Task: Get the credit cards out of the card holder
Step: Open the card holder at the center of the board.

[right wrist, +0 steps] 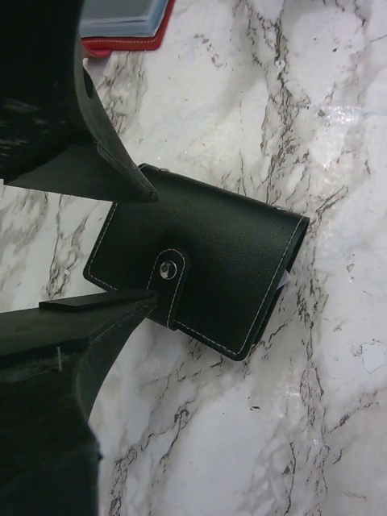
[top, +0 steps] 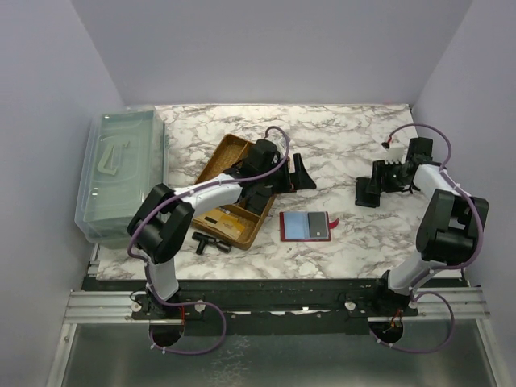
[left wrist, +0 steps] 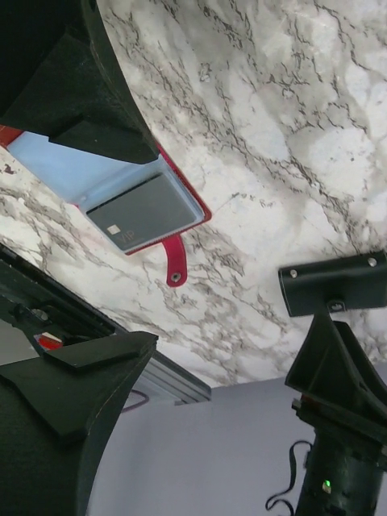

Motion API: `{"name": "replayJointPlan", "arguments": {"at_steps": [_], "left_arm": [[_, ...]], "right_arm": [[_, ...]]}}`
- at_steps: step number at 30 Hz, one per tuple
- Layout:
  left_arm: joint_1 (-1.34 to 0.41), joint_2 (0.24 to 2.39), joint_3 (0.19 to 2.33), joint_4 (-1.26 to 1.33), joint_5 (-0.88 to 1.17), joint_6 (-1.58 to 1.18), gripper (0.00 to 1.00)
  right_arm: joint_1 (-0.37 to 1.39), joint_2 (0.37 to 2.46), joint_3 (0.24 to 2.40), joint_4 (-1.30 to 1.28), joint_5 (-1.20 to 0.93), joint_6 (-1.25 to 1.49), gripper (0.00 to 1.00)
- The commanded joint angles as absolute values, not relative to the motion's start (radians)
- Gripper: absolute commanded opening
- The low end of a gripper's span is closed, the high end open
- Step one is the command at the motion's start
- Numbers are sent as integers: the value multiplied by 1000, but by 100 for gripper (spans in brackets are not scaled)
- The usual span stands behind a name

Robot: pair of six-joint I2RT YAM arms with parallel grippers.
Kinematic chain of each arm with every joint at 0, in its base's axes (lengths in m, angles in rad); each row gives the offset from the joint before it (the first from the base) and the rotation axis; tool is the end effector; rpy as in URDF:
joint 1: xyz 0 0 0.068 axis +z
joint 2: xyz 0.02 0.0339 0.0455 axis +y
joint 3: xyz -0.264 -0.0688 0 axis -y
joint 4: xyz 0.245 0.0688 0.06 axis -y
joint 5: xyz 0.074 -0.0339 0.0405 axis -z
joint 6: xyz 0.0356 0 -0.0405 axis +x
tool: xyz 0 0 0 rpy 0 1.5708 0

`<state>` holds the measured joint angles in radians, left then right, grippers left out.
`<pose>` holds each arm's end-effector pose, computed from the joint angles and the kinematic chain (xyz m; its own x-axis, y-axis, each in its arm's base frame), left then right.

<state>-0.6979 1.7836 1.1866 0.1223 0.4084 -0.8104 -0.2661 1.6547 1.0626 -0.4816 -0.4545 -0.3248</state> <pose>0.3027 -0.2724 0.2347 -0.8648 -0.1426 -0.4815 0.3393 0.5410 -0.7696 0.3220 -0.0716 0.1965 -0.8146 -0.0751 -0.5751 -0.2381 0.9475 0.2135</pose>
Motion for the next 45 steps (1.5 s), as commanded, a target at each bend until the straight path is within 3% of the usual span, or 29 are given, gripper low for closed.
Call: {"name": "replayJointPlan", "arguments": {"at_steps": [1, 7, 15, 19, 25, 28, 32, 39, 42, 45], "left_arm": [[-699, 1851, 1255, 15, 435, -764, 92], [-704, 1897, 1280, 8, 461, -763, 91], [-706, 1929, 1311, 4, 481, -744, 91], [-706, 1955, 1343, 2, 497, -728, 91], [-705, 1999, 1389, 2, 525, -713, 91], [-706, 2022, 1413, 2, 547, -706, 92], [-714, 2055, 1451, 2, 585, -679, 92], [-719, 2095, 1457, 38, 606, -711, 93], [-721, 2090, 1449, 39, 582, -709, 93], [-722, 2083, 1444, 34, 529, -712, 92]], "right_arm": [[-233, 1678, 1077, -489, -333, -348, 52], [-210, 1726, 1073, -464, -275, -343, 43], [-188, 1785, 1083, -451, -173, -353, 41], [-186, 1807, 1083, -450, -139, -359, 31], [-185, 1769, 1056, -437, -166, -367, 6], [-185, 1722, 1049, -455, -254, -379, 0], [-185, 1641, 1033, -465, -450, -379, 0], [-186, 1599, 1058, -498, -1021, -296, 0], [-187, 1640, 1101, -497, -1042, -241, 0], [-188, 1662, 1106, -456, -864, -176, 0]]}}
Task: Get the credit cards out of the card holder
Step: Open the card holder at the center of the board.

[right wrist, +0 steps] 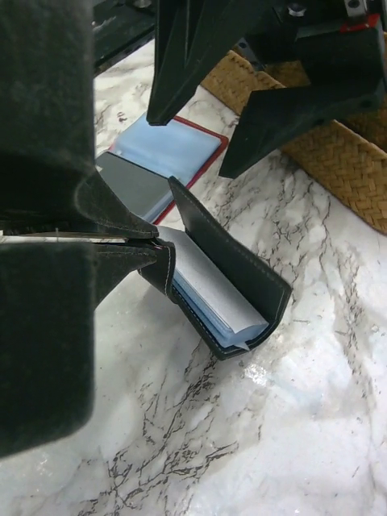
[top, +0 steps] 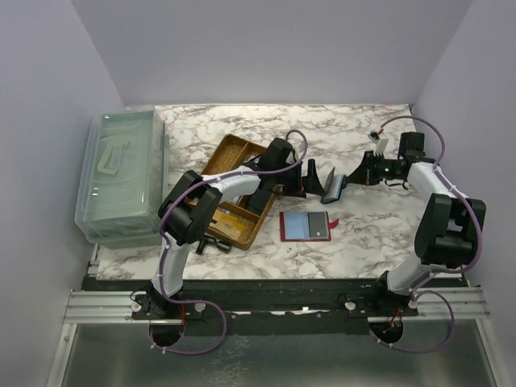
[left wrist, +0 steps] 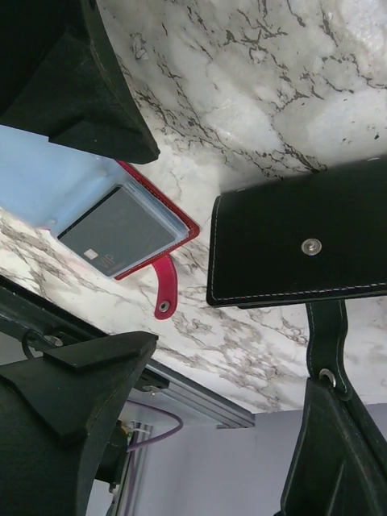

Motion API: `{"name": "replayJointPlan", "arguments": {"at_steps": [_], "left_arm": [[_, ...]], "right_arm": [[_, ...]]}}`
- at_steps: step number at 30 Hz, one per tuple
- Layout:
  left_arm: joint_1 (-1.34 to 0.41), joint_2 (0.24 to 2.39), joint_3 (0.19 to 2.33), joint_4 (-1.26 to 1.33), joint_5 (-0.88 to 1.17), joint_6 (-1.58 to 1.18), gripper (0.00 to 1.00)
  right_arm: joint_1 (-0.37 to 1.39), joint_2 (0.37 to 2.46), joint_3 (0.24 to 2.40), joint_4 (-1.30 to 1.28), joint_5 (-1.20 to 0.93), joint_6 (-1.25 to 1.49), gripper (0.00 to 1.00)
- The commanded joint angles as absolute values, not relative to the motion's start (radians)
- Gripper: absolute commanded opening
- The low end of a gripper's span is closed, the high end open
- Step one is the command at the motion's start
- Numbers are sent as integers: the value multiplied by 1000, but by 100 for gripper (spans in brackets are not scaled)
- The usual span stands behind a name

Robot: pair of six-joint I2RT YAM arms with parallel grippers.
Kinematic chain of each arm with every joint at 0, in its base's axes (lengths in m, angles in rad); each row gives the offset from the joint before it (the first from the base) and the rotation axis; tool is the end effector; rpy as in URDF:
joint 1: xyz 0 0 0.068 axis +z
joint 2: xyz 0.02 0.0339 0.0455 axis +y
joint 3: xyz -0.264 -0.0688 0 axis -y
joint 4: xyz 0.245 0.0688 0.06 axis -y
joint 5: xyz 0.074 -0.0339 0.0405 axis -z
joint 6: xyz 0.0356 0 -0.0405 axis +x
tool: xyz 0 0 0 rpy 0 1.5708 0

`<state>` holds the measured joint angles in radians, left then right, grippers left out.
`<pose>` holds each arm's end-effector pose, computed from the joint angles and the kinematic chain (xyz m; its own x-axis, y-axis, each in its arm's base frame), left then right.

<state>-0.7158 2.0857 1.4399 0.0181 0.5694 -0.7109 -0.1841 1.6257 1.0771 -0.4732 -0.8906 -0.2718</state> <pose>0.3390 -0.3202 0.1827 -0.9113 0.0642 -0.4067 0.3792 0.5161 -0.7681 0.3247 -0.0323 0.2183 -0.7317 -0.0355 -0.6807 -0.4984 0.7091 0.4988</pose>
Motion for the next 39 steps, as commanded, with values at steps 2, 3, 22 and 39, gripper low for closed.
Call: {"name": "replayJointPlan", "arguments": {"at_steps": [2, 3, 22, 39], "left_arm": [[-729, 2082, 1458, 10, 463, -711, 93], [-733, 2085, 1469, 3, 430, -707, 93], [-758, 2060, 1516, -67, 213, -701, 89], [-746, 2148, 1617, -86, 323, -738, 72]], "right_arm": [[-189, 1677, 1099, -452, -801, -171, 0], [-187, 1681, 1094, -451, -803, -172, 0], [-180, 1695, 1191, -433, -943, -95, 0], [-196, 1678, 1072, -345, -175, -198, 21]]}}
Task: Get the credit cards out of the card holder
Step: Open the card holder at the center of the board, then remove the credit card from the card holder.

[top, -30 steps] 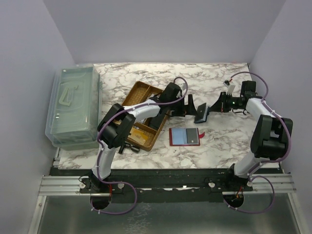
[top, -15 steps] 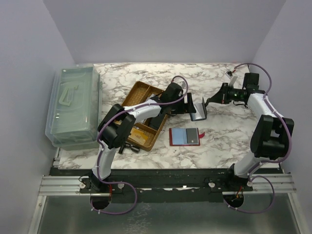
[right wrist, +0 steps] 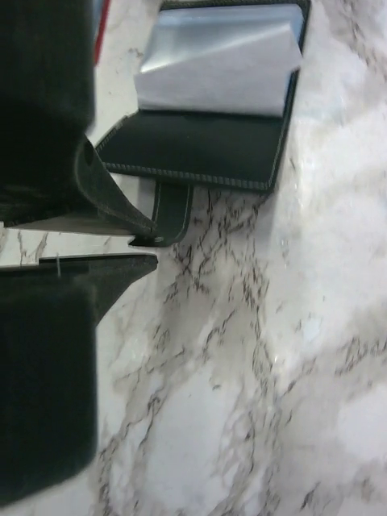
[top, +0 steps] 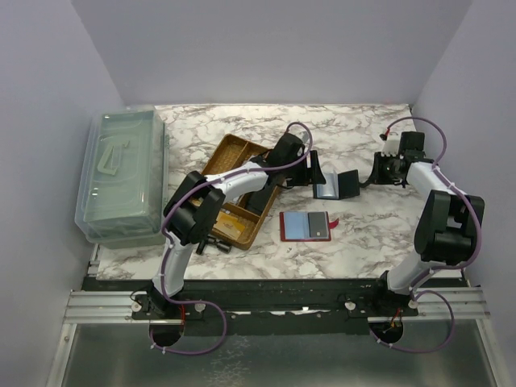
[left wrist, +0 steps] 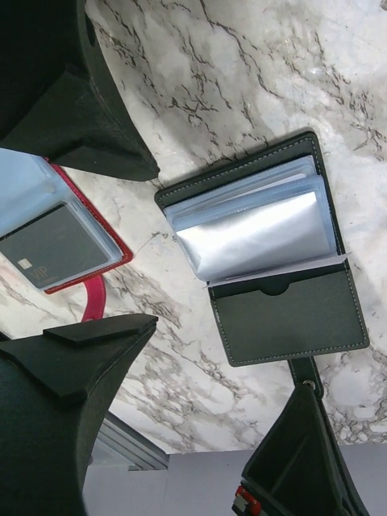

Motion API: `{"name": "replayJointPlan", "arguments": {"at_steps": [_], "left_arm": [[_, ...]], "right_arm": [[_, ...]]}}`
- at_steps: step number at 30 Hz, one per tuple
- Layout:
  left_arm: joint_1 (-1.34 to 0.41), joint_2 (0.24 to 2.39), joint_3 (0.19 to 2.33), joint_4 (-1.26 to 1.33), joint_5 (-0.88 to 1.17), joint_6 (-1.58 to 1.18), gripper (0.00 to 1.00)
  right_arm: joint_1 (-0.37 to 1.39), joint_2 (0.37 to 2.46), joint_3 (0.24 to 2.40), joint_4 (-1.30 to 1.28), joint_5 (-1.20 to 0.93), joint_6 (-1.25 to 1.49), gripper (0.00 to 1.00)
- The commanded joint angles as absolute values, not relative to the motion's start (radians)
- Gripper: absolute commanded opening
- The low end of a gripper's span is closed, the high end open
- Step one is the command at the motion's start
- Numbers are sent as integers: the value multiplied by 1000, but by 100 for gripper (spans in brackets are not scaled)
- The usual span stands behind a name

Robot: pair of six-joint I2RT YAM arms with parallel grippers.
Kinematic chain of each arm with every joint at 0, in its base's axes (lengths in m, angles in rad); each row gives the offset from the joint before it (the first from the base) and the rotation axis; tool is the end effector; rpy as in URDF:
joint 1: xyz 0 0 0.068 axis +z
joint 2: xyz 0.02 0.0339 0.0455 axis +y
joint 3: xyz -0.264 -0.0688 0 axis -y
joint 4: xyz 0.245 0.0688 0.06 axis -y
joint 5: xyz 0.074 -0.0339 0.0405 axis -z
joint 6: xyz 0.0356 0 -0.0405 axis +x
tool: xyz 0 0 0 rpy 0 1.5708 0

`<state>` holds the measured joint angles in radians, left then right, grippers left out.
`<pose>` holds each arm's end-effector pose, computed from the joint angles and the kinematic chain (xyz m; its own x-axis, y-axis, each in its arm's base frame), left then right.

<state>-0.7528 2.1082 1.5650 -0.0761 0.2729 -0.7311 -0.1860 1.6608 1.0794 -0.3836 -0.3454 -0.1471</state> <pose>0.3467 -0.3379 0.2022 -0.8619 -0.0736 -0.5017 0.3265 0.6764 -0.6602 0.3390 -0.0515 0.2037 -0.7969 0.0096 -0.6041 -0.1337 0.9723 0.1919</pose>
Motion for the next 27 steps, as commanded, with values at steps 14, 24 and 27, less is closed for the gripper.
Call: {"name": "replayJointPlan", "arguments": {"at_steps": [14, 24, 27], "left_arm": [[-741, 2082, 1578, -89, 320, -715, 64], [-713, 1864, 1391, -142, 167, -656, 62], [-698, 1812, 1325, -143, 150, -669, 63]], "right_arm": [[-117, 1630, 1259, -666, -1092, -600, 66], [104, 1704, 1106, -419, -769, -936, 85], [135, 1730, 1072, -278, -602, -903, 87]]}}
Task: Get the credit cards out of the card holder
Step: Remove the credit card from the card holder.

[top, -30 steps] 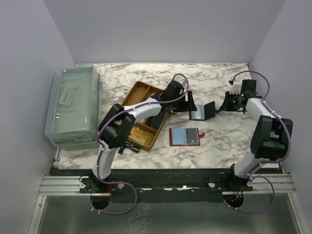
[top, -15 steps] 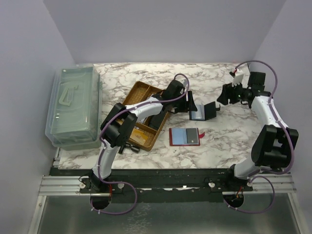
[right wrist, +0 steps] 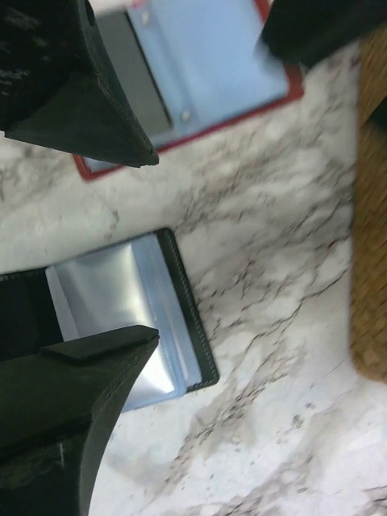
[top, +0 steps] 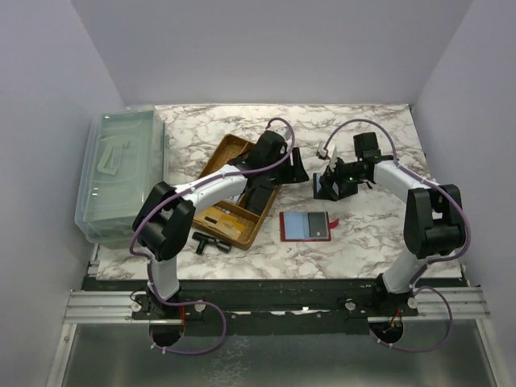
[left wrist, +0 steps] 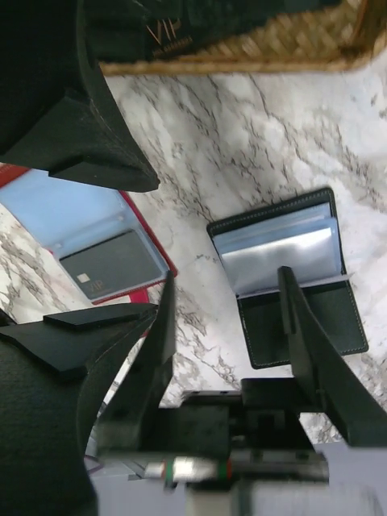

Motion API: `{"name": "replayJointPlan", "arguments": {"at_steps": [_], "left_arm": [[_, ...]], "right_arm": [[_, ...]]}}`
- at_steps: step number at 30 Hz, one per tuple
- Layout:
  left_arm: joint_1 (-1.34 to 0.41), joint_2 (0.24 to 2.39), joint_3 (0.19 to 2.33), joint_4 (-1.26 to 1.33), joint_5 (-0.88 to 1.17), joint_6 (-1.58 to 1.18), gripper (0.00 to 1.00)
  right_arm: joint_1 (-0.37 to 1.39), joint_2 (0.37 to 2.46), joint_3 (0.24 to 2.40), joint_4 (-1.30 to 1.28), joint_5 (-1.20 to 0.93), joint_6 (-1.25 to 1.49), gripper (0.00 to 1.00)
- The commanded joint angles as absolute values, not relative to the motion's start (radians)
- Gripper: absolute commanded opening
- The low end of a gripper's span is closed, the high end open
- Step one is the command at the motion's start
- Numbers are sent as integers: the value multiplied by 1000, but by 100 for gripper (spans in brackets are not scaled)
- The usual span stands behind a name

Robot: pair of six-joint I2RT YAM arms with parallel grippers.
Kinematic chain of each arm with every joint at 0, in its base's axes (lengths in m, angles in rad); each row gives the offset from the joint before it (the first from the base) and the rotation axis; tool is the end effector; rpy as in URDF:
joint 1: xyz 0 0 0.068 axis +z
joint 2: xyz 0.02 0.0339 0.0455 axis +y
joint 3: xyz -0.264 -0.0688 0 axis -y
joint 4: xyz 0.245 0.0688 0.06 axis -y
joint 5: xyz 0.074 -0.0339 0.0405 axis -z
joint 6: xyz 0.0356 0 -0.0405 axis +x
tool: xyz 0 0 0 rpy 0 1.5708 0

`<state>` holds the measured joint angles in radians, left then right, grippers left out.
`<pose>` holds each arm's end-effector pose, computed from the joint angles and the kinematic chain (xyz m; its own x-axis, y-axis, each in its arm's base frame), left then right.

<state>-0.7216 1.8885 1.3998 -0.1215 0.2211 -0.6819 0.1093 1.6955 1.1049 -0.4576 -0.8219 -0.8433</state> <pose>0.3222 -0.2939 0.2399 -0.8253 -0.0929 -0.5571 0.3340 0.7151 -0.6141 0.3339 0.0629 0.2037 -0.2459 -0.5385 -0.8059 -0.9343 0.3529 0.0493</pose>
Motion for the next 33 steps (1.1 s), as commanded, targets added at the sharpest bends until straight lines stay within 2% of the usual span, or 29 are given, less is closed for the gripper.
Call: {"name": "replayJointPlan", "arguments": {"at_steps": [1, 14, 17, 21, 23, 26, 30, 33], "left_arm": [[-695, 1799, 1308, -143, 149, -673, 63], [-689, 1791, 1278, -126, 183, -701, 63], [-689, 1805, 1287, -116, 210, -714, 63], [-689, 1829, 1296, -87, 252, -738, 63], [-689, 1838, 1301, -75, 268, -746, 63], [-689, 1847, 1309, -68, 280, -749, 63], [-690, 1853, 1310, -62, 292, -752, 63], [-690, 1862, 1307, -45, 313, -767, 63]], "right_arm": [[141, 1740, 1070, -250, -561, -894, 87], [176, 1823, 1020, -207, -340, -803, 86], [176, 1814, 1011, -211, -322, -756, 77], [175, 1786, 997, -230, -326, -691, 53], [171, 1757, 988, -238, -341, -650, 35], [165, 1709, 975, -244, -336, -599, 24], [143, 1661, 969, -268, -298, -547, 22], [112, 1653, 982, -313, -301, -501, 25]]}}
